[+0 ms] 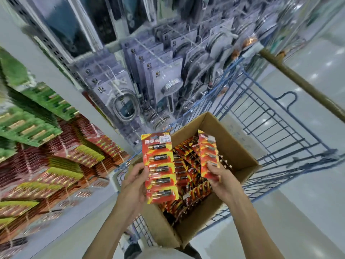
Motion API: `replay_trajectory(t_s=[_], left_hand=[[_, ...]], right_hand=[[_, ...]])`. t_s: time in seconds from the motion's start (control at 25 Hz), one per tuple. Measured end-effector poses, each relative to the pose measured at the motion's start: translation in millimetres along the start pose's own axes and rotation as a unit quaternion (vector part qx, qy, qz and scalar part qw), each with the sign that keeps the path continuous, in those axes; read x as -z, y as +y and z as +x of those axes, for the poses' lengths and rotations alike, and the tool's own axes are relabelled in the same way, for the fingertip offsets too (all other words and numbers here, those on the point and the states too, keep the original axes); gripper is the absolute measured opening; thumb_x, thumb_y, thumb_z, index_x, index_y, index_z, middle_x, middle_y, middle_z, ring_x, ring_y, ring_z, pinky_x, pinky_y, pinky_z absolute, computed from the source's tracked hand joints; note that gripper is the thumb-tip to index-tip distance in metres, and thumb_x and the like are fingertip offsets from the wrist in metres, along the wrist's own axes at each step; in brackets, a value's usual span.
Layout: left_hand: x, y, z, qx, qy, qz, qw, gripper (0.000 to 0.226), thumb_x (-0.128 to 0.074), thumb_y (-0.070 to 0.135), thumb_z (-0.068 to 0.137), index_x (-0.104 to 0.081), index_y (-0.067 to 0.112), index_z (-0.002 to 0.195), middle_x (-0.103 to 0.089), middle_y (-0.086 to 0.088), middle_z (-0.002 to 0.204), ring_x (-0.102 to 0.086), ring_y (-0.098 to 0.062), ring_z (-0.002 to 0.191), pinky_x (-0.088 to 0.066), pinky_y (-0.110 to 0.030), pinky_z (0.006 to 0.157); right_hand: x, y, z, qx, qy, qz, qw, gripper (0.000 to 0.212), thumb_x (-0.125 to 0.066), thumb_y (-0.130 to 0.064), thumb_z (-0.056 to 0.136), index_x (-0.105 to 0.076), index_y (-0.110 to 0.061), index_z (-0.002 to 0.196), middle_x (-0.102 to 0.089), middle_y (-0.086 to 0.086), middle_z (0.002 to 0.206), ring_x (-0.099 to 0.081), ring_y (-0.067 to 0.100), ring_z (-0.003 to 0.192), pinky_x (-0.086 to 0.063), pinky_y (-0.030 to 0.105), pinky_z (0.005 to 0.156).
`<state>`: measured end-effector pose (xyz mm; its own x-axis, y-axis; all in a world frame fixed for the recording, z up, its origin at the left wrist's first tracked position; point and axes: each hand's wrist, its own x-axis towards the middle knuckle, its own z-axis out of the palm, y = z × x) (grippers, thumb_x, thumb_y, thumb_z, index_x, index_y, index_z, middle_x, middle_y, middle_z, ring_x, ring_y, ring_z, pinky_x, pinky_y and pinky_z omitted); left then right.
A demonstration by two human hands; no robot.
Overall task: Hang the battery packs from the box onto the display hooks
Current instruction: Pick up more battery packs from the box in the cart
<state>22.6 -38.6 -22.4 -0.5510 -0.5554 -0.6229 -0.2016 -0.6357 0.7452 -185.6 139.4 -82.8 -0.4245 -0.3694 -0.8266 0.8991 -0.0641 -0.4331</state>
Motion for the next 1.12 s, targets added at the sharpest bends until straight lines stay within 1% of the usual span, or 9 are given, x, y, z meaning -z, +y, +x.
replay_trajectory(t_s=[0.08, 0.24, 0.44, 0.56, 0.8, 0.88, 0.96, 1.04, 1.12], left_hand=[[10.4, 12.2, -16.7, -0.021, 0.008, -0.020, 1.000, 0.034, -0.056, 0.026, 0.096, -0.064, 0.008, 0.123, -0.072, -0.020, 0.122, -0.074, -0.032, 0.100, -0.060, -0.052, 0.088], [44.9, 40.8, -59.4, -0.092, 0.039, -0.053, 0.994, 0.029, -0.050, 0.024, 0.105, -0.063, 0.017, 0.129, -0.077, -0.011, 0.117, -0.077, -0.030, 0.098, -0.064, -0.042, 0.075], [98.5, 73.6, -121.9, -0.200, 0.135, -0.100, 0.965, 0.028, -0.050, 0.027, 0.104, -0.066, 0.022, 0.126, -0.078, -0.007, 0.114, -0.077, -0.027, 0.096, -0.065, -0.038, 0.070], [138.5, 83.8, -155.9, -0.245, 0.190, -0.134, 0.941, 0.027, -0.055, 0.034, 0.096, -0.068, 0.029, 0.119, -0.078, -0.001, 0.111, -0.078, -0.022, 0.096, -0.065, -0.036, 0.069], [234.8, 105.8, -219.8, -0.295, 0.229, -0.149, 0.916, 0.037, -0.058, 0.041, 0.089, -0.067, 0.028, 0.123, -0.078, -0.002, 0.113, -0.078, -0.026, 0.097, -0.064, -0.040, 0.068], [267.6, 117.0, -238.0, -0.300, 0.225, -0.142, 0.916, 0.044, -0.065, 0.051, 0.088, -0.066, 0.027, 0.125, -0.072, -0.008, 0.126, -0.074, -0.029, 0.107, -0.064, -0.047, 0.079], [303.9, 130.4, -255.0, -0.301, 0.214, -0.155, 0.916, 0.038, -0.064, 0.048, 0.093, -0.067, 0.026, 0.124, -0.074, -0.009, 0.123, -0.075, -0.031, 0.106, -0.065, -0.046, 0.078], [337.4, 138.9, -270.9, -0.312, 0.205, -0.176, 0.911, 0.025, -0.055, 0.034, 0.101, -0.068, 0.025, 0.120, -0.079, -0.008, 0.110, -0.078, -0.030, 0.095, -0.064, -0.040, 0.066], [357.3, 143.4, -286.6, -0.315, 0.217, -0.190, 0.904, 0.024, -0.055, 0.032, 0.102, -0.069, 0.026, 0.120, -0.079, -0.009, 0.110, -0.078, -0.031, 0.095, -0.063, -0.041, 0.066]], right_hand=[[-17.0, 3.9, -37.8, 0.041, -0.063, -0.058, 0.996, 0.069, -0.081, -0.001, 0.073, -0.058, -0.014, 0.136, -0.069, 0.016, 0.127, -0.068, 0.030, 0.112, -0.061, 0.038, 0.079], [-73.1, 7.1, -104.3, 0.133, -0.176, -0.151, 0.964, 0.062, -0.074, 0.001, 0.083, -0.057, -0.022, 0.138, -0.070, 0.017, 0.127, -0.070, 0.032, 0.111, -0.062, 0.040, 0.081], [-169.8, 29.1, -166.3, 0.125, -0.269, -0.196, 0.935, 0.031, -0.054, -0.034, 0.101, -0.064, -0.023, 0.128, -0.073, 0.010, 0.123, -0.072, 0.028, 0.111, -0.055, 0.049, 0.094], [-212.5, 64.8, -193.5, 0.146, -0.296, -0.252, 0.910, 0.031, -0.052, -0.037, 0.101, -0.067, -0.022, 0.124, -0.074, 0.008, 0.122, -0.072, 0.026, 0.110, -0.052, 0.050, 0.099], [-291.7, 167.3, -245.8, 0.155, -0.310, -0.287, 0.893, 0.027, -0.061, -0.038, 0.098, -0.070, -0.028, 0.122, -0.077, 0.002, 0.117, -0.074, 0.025, 0.107, -0.058, 0.047, 0.087], [-316.5, 201.8, -262.2, 0.170, -0.299, -0.302, 0.889, 0.034, -0.070, -0.057, 0.090, -0.070, -0.040, 0.120, -0.072, -0.005, 0.126, -0.069, 0.024, 0.117, -0.054, 0.055, 0.098], [-340.0, 233.3, -272.4, 0.176, -0.301, -0.304, 0.887, 0.061, -0.078, -0.077, 0.068, -0.068, -0.051, 0.122, -0.061, -0.011, 0.141, -0.060, 0.024, 0.130, -0.047, 0.062, 0.106], [-362.5, 260.7, -287.3, 0.190, -0.297, -0.257, 0.900, 0.065, -0.082, -0.068, 0.064, -0.069, -0.046, 0.124, -0.064, -0.006, 0.139, -0.065, 0.027, 0.124, -0.051, 0.061, 0.102], [-379.7, 278.6, -302.6, 0.168, -0.315, -0.233, 0.905, 0.069, -0.079, -0.060, 0.064, -0.068, -0.036, 0.128, -0.071, 0.000, 0.129, -0.070, 0.030, 0.115, -0.054, 0.058, 0.098]])
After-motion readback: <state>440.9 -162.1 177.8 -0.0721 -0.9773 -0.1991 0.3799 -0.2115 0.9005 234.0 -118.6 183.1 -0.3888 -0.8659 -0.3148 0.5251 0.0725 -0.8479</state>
